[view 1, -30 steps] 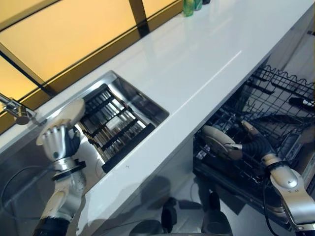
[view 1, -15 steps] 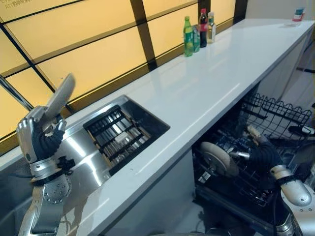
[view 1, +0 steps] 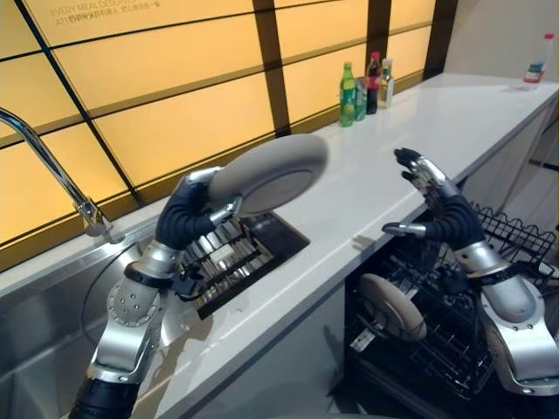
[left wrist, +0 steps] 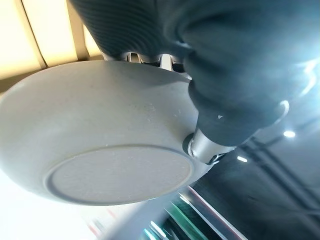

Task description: Pick up plates and place into dishwasher.

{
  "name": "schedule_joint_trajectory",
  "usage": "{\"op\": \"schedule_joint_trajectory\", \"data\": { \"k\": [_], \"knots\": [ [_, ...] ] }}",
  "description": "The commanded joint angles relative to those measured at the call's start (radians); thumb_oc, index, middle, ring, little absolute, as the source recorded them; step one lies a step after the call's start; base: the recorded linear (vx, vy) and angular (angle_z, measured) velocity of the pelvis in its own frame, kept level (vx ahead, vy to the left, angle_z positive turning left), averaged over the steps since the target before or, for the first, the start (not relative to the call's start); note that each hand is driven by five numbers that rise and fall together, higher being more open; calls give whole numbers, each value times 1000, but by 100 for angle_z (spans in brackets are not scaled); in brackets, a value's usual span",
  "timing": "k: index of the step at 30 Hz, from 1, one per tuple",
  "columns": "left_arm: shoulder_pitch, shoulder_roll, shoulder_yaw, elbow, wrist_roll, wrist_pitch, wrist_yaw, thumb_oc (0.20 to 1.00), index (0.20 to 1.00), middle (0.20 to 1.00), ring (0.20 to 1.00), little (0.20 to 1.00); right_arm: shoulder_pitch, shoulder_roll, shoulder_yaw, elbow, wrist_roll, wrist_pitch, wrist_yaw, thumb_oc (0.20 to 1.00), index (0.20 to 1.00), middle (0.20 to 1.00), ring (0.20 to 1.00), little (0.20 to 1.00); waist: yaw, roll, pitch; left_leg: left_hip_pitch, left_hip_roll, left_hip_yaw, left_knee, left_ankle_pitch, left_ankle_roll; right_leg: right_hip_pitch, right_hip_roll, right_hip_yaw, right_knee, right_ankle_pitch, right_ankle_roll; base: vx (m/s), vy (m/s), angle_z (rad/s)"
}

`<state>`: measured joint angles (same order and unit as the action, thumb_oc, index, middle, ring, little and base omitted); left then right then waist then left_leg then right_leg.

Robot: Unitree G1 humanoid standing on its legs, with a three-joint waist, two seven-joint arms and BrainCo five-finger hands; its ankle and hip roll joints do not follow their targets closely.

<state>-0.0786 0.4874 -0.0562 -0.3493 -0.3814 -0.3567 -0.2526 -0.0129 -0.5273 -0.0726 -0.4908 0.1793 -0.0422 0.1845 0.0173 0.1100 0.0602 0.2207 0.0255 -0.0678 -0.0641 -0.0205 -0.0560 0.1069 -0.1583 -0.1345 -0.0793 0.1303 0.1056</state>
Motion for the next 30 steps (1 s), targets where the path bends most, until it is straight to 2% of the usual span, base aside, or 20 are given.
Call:
{"op": "schedule_joint_trajectory", "data": {
  "k": [1, 6, 13, 19, 25, 30],
  "knots": [
    [-112, 45, -9, -43, -128, 6, -93, 200, 200, 200, 200, 200, -128, -18, 39, 7, 58, -50, -7, 1000, 1000, 1000, 1000, 1000, 32, -55, -32, -36, -26, -24, -13, 43, -8, 70, 12, -23, 38, -103, -3, -78, -93, 3],
    [-202, 80, -60, -31, -212, 36, -170, 200, 200, 200, 200, 200, -240, -39, 139, 46, 136, -34, 53, 1000, 1000, 1000, 1000, 1000, 42, -72, -45, -41, -26, -18, -12, 40, -6, 67, 24, -19, 29, -96, 4, -82, -80, 0],
    [-268, 129, -93, -19, -217, 42, -168, 200, 200, 200, 200, 200, -312, -71, 253, 65, 195, 0, 117, 1000, 1000, 1000, 1000, 1000, 56, -92, -58, -45, -23, -10, -12, 39, -3, 70, 34, -24, 17, -90, 7, -59, -51, 1],
    [-271, 144, -91, -15, -239, 44, -197, 200, 200, 200, 200, 200, -324, -60, 307, 77, 239, 27, 161, 1000, 1000, 1000, 1000, 1000, 67, -102, -63, -50, -23, -6, -17, 39, 0, 67, 36, -31, 8, -86, 7, -52, -16, 0],
    [-283, 153, -98, -11, -262, 57, -217, 200, 200, 200, 200, 200, -353, -61, 349, 84, 239, 12, 175, 1000, 1000, 1000, 1000, 1000, 78, -108, -73, -57, -24, -2, -22, 40, 3, 63, 34, -38, 0, -83, 6, -39, -3, 2],
    [-284, 139, -110, 2, -255, 71, -250, 200, 200, 200, 200, 200, -380, -44, 367, 94, 236, 23, 149, 1000, 1000, 1000, 1000, 1000, 82, -112, -78, -61, -27, 3, -23, 38, 6, 57, 31, -40, -4, -80, 7, -15, -3, 0]
  ]
}}
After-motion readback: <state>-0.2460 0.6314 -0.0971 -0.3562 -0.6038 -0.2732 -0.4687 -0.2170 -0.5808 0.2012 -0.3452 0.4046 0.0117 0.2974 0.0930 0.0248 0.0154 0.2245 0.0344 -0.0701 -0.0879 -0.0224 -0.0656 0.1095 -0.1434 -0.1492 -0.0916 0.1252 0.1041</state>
